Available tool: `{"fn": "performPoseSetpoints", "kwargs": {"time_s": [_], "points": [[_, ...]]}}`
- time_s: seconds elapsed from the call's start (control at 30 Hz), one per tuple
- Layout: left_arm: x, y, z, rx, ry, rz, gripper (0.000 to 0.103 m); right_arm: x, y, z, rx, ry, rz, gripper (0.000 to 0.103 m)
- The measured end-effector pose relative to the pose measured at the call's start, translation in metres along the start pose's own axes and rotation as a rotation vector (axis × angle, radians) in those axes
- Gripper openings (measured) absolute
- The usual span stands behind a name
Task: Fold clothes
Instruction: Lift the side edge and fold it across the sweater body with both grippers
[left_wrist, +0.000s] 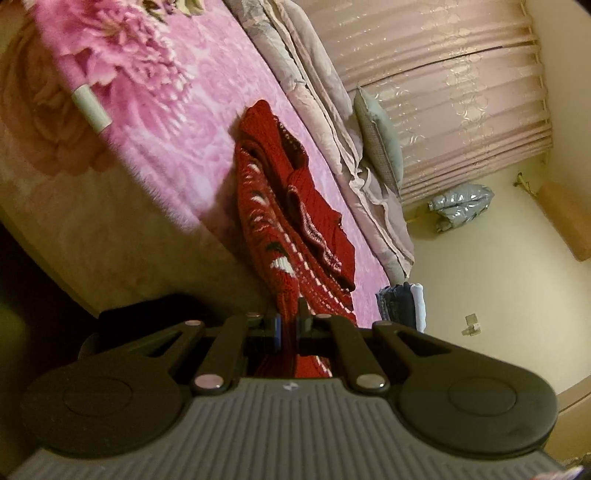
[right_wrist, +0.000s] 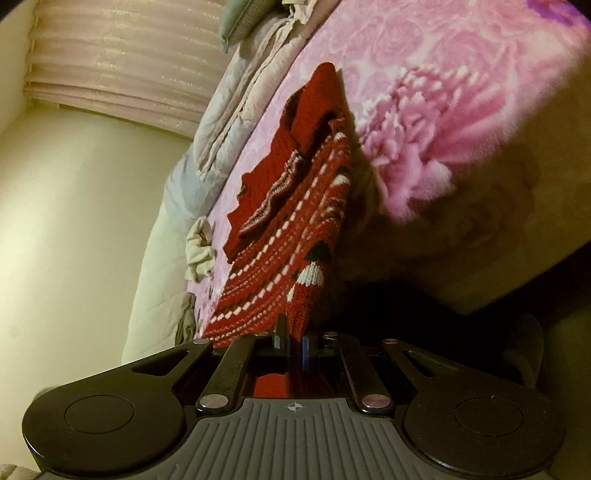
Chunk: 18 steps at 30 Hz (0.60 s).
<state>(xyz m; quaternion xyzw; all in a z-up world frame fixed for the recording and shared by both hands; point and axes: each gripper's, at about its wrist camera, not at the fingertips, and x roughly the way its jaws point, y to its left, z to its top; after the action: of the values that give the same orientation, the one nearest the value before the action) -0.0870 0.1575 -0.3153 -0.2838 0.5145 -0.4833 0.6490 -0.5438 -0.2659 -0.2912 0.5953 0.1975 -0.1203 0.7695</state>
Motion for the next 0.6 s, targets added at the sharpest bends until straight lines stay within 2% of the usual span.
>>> {"fn": "performPoseSetpoints", "kwargs": {"time_s": [0.17, 0.3, 0.43, 0.5, 0.57, 0.6], "points": [[0.019, -0.01, 0.033, 0.012, 0.01, -0.031, 0.004, 0.01, 0.022, 0.044, -0.058, -0.018, 0.033, 0.004], [0.056, -0.023, 0.083, 0.013, 0.012, -0.063, 0.004, 0.037, 0.041, 0.098, -0.079, -0.027, 0.06, 0.004], [0.119, -0.031, 0.146, -0.005, 0.028, -0.084, 0.004, 0.08, 0.051, 0.161, -0.067, -0.05, 0.07, 0.004], [0.157, -0.03, 0.175, -0.035, 0.039, -0.073, 0.005, 0.11, 0.047, 0.194, -0.027, -0.071, 0.043, 0.004], [0.2, -0.019, 0.202, -0.109, 0.053, -0.06, 0.008, 0.14, 0.033, 0.224, 0.05, -0.102, 0.002, 0.004], [0.218, -0.011, 0.214, -0.145, 0.046, -0.041, 0.008, 0.156, 0.025, 0.238, 0.09, -0.12, -0.023, 0.024]]}}
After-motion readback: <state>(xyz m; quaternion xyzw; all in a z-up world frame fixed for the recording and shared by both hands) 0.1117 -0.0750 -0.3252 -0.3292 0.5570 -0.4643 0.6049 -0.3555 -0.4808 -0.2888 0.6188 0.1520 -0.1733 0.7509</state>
